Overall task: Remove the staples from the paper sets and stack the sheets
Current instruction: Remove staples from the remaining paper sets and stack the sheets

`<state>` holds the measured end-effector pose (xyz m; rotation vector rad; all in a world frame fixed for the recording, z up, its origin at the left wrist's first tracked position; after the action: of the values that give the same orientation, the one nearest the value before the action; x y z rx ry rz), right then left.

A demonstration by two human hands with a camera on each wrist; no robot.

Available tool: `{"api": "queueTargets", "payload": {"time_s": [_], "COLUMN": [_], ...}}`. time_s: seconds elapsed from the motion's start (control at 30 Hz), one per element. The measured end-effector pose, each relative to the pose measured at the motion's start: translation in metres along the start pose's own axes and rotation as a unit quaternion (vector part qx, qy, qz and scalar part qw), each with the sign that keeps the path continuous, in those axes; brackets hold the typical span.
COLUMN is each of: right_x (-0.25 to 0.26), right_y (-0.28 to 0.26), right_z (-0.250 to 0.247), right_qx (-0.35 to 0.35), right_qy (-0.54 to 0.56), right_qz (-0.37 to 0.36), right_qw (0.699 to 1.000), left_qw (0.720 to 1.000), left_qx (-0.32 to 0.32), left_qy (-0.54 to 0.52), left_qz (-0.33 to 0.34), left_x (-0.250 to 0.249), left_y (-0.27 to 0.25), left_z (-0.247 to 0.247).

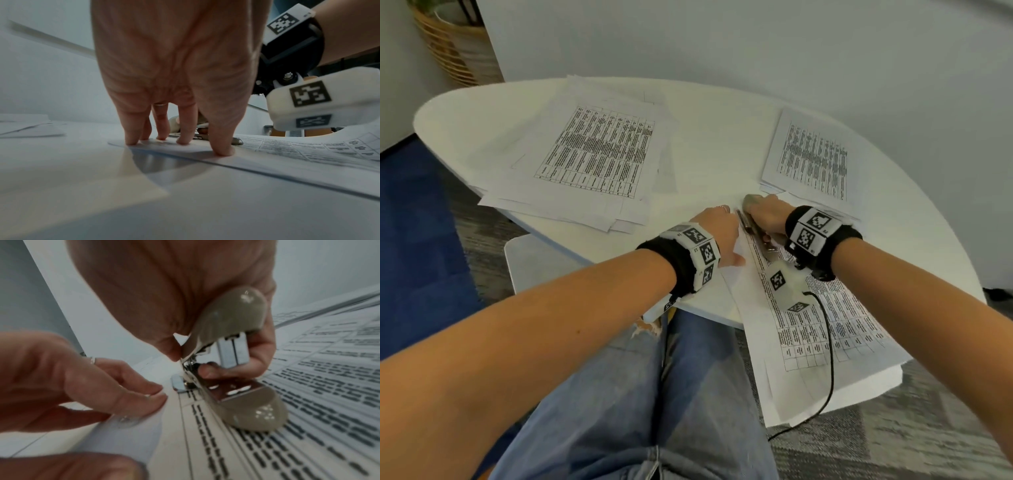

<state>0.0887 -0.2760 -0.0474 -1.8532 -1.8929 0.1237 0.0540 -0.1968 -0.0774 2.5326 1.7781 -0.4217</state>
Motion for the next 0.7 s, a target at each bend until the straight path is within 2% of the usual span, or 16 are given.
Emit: {"api": "queueTargets", "payload": {"time_s": [0.07,0.2,0.47,0.7], "right_x": [0.003,0.004,0.000,0.017], "right_y": [0.001,-0.007,0.004,0.008], "right_z": [0.001,-0.002,-0.002,-0.005], "right_qx": [0.011,-0.024,-0.059,-0.079], "right_qy": [-0.023,-0.092,-0.104,-0.099], "right_qz": [-0.028,-0.046,-0.048,-0.069], "right_qw": [0.999,0.994,0.992,0.990], "left_qw": [1.000,1.000,1.000,0.999], "left_qx": [0.010,0.022,0.007,0.033], "left_qy": [0.000,0.020,0.017,0.023], "left_qz": [-0.004,-0.004,-0.004,-0.015], "left_x": [0.000,-0.003,-0.006,-0.007], "left_y": [-0.001,-0.002,-0.009,-0.014], "left_z": [0.000,-0.002,-0.008,-0.008]}}
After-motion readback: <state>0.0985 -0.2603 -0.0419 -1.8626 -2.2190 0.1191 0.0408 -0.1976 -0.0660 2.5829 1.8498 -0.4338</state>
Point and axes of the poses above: each hand's wrist, its own y-axis towards the middle knuckle, its own z-axis out of the palm, x = y × z, the point moved 8 cm from there along y, towards the middle knuckle, and after that the axes turned 2 degrees about -z, right-handed, at the moved point
